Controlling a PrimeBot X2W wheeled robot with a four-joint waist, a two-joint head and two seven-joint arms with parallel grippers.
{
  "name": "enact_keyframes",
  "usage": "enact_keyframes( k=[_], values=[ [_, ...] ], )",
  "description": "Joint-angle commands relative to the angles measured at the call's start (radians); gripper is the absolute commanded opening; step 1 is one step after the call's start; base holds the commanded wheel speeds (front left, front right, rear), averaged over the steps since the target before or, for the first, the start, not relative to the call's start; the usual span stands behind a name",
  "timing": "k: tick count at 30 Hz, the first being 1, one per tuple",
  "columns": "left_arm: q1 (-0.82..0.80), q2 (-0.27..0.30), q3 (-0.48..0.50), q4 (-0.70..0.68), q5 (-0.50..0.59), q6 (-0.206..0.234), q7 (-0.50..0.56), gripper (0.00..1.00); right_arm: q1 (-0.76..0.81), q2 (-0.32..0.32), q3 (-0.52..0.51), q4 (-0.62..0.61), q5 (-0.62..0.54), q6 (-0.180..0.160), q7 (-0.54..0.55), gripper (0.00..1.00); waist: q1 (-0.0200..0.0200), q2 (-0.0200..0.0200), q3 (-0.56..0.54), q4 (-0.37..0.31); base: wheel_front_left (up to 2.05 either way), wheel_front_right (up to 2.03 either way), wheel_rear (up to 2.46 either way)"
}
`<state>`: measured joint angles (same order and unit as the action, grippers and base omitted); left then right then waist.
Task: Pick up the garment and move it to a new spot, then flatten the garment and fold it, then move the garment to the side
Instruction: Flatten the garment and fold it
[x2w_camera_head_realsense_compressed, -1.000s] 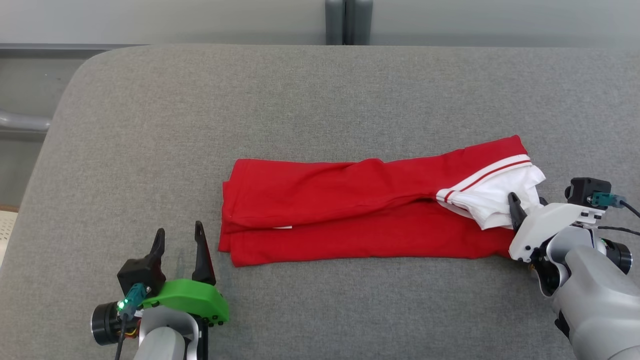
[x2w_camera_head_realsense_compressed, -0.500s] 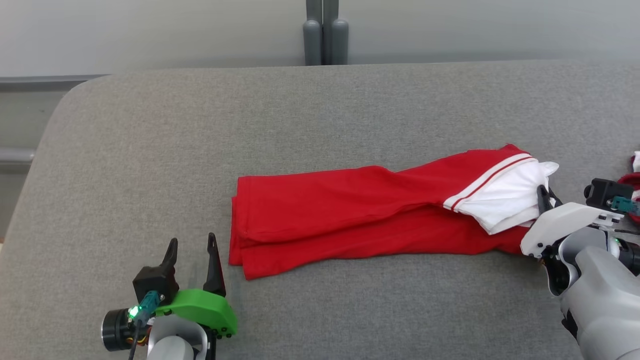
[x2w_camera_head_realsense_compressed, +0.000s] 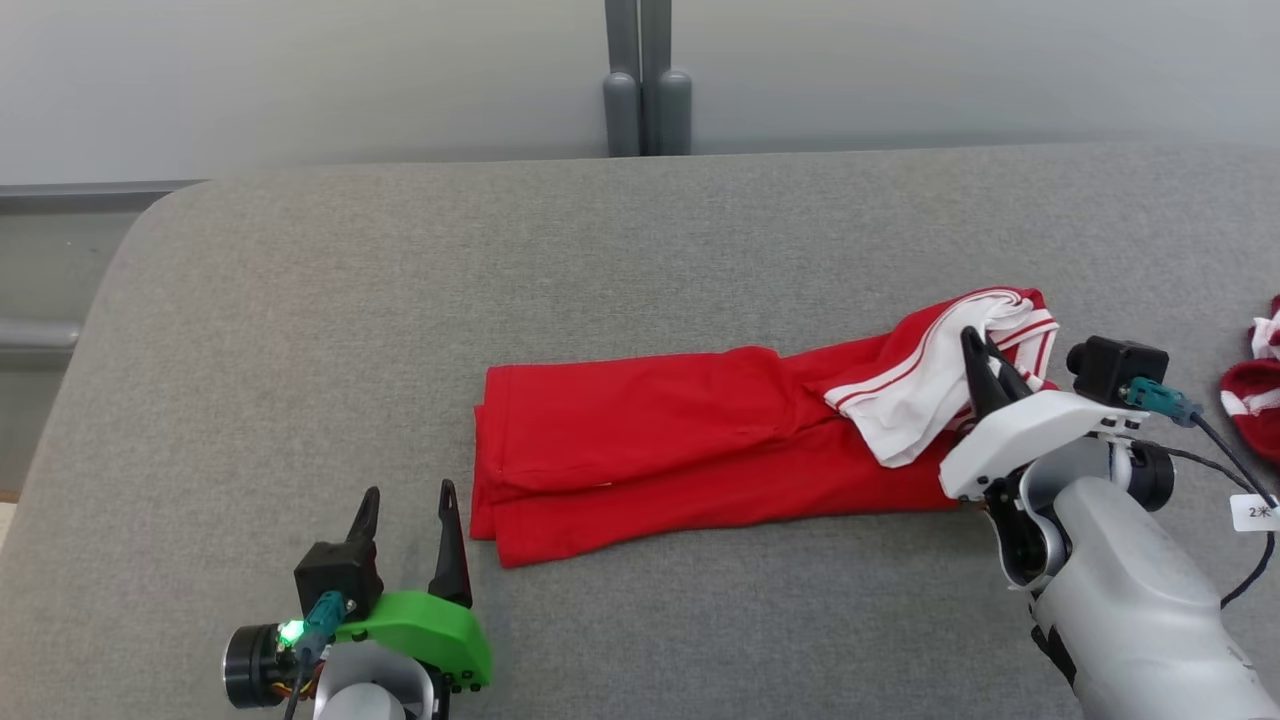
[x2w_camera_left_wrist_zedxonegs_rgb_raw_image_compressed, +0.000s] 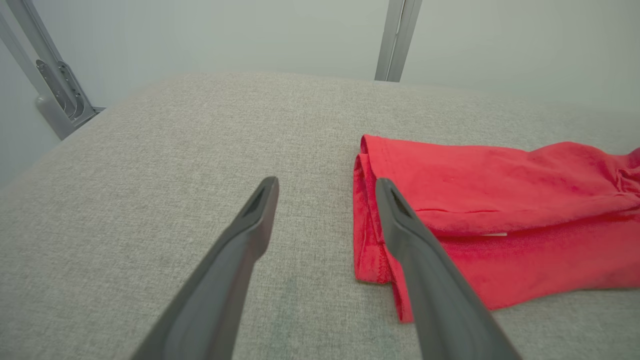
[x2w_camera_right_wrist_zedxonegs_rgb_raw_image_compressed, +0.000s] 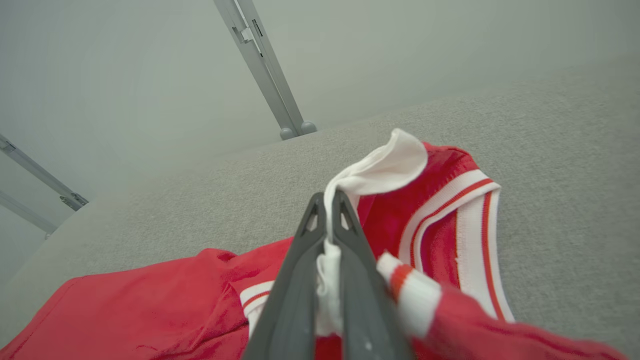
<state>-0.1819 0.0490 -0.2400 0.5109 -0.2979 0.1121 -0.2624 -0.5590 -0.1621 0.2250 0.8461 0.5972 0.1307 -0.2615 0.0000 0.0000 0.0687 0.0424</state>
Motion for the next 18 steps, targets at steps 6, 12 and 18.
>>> enact_keyframes(
  k=[6, 12, 18],
  values=[
    [0.029, 0.004, -0.008, 0.001, -0.002, 0.005, -0.003, 1.00, 0.041, 0.017, 0.094, -0.092, 0.050, 0.000, 0.025, 0.00, 0.0000, 0.0000, -0.014, 0.083, 0.00, 0.00, 0.00],
    [0.038, 0.004, -0.015, 0.001, -0.013, 0.006, -0.003, 1.00, 0.063, 0.033, 0.170, -0.142, 0.069, 0.000, 0.054, 0.00, 0.0000, 0.0000, -0.020, 0.137, 0.00, 0.00, 0.00],
    [0.041, 0.004, -0.029, 0.004, -0.019, 0.004, -0.003, 1.00, 0.064, 0.053, 0.234, -0.162, 0.081, 0.000, 0.076, 0.00, 0.0000, 0.0000, -0.022, 0.188, 0.00, 0.00, 0.00]
  ],
)
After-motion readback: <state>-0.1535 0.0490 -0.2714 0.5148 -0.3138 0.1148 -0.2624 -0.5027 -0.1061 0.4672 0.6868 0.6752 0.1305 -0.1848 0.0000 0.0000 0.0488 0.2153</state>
